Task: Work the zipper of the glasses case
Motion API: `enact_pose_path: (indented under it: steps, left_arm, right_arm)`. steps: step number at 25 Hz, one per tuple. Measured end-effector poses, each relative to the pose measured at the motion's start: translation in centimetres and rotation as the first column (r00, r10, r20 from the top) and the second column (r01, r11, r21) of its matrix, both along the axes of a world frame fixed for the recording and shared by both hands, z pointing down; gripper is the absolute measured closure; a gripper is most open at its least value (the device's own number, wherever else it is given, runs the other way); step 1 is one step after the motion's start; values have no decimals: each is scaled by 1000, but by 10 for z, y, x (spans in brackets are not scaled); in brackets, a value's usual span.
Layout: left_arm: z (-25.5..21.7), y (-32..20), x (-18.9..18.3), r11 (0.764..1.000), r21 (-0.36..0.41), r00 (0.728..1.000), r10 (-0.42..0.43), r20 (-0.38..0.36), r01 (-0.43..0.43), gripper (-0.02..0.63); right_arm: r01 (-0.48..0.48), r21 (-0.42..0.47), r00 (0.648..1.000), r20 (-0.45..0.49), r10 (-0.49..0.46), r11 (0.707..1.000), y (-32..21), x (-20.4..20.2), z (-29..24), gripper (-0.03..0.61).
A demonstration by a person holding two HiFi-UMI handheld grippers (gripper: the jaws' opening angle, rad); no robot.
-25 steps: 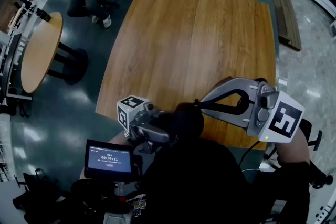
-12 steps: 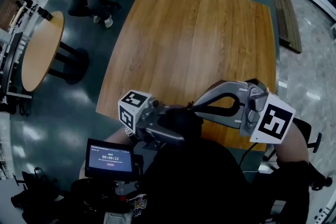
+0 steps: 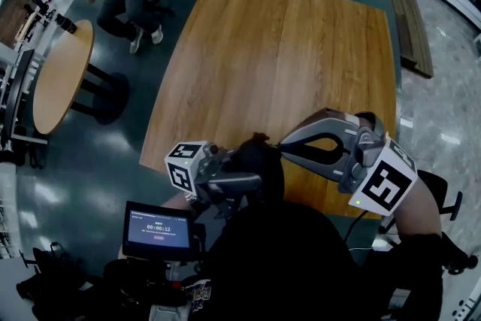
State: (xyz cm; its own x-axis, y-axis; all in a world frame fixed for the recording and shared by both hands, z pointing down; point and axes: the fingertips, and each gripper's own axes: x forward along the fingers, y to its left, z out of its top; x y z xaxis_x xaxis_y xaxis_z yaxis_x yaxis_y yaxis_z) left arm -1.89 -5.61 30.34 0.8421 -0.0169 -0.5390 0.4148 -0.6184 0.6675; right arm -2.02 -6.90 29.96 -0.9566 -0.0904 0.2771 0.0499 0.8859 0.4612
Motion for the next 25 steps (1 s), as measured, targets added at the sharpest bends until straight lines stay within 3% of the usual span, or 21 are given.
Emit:
enact_pose_path:
  steps: [4, 7, 11, 16, 20, 25]
  left_arm:
    - [-2, -29, -19, 988, -58, 987, -149, -63, 145, 356]
    - [-4, -54, -39, 950, -141, 944, -299, -139, 280, 354]
    - [-3, -80, -64, 876, -245, 865, -464, -191, 416, 354]
    - [5, -104, -79, 784, -366, 783, -591, -194, 501, 353]
    - [16, -124, -90, 685, -479, 712, -683, -160, 549, 352]
    - [33, -140, -95, 576, -571, 650, -754, -94, 585, 353]
  right_arm:
    - [-32, 27, 999, -19, 33, 999, -4, 0, 8, 575]
    - [-83, 57, 996, -21, 84, 995, -5, -1, 19, 575]
    - [-197, 44, 980, 44, 195, 979, -12, -1, 27, 575]
    - [-360, -26, 923, 139, 360, 933, -19, 7, 40, 575]
    - [-452, -90, 870, 174, 461, 887, -22, 14, 52, 575]
    - [-497, -208, 824, 190, 533, 842, -18, 15, 67, 575]
